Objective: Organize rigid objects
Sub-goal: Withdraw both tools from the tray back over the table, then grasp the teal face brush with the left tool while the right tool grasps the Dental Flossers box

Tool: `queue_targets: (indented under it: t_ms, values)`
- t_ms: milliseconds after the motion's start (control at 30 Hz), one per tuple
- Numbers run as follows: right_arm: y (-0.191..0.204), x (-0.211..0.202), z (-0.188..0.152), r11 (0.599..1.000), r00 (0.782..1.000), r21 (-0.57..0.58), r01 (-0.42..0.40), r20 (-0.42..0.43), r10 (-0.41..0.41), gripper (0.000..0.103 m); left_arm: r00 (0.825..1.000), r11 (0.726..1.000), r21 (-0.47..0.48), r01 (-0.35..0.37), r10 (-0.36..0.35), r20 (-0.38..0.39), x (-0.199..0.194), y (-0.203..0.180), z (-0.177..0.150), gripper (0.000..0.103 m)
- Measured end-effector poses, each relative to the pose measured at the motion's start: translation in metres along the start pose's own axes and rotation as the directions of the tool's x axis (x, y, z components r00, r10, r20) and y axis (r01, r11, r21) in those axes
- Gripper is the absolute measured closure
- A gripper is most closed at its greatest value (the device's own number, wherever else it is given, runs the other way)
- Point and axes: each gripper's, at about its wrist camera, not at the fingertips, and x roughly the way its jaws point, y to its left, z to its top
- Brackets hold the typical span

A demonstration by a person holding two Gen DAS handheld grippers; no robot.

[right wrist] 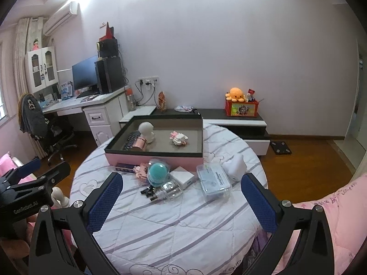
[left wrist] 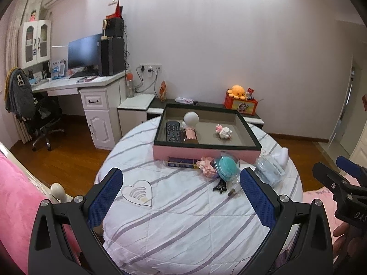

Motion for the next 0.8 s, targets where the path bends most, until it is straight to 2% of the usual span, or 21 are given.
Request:
queue_targets:
  t_ms: [367,567,800]
  values:
    - [-0.039,0.074,-0.018,0.999,0.987,0.020,0.049,-0.154,-0.045,0.000,0.992,0.997,0.042,0.062,-0.057,-0.108,0.078,-0.032,-0.007,0.000]
    - [-0.056,0.120,-0.025,0.999,0.974,0.037,0.040,-0.226,-0.031,0.000,0.985,0.995,0.063,0.071,-0.060,-0.161,0.124,-0.053,-0.007,0.000]
    - [-0.067,0.153,-0.032,0.998,0.963,0.064,0.020,-0.271,-0.002,0.001,0.975,0.992,0.102,0.071,-0.048,-0.216,0.168,-0.074,-0.007,0.000]
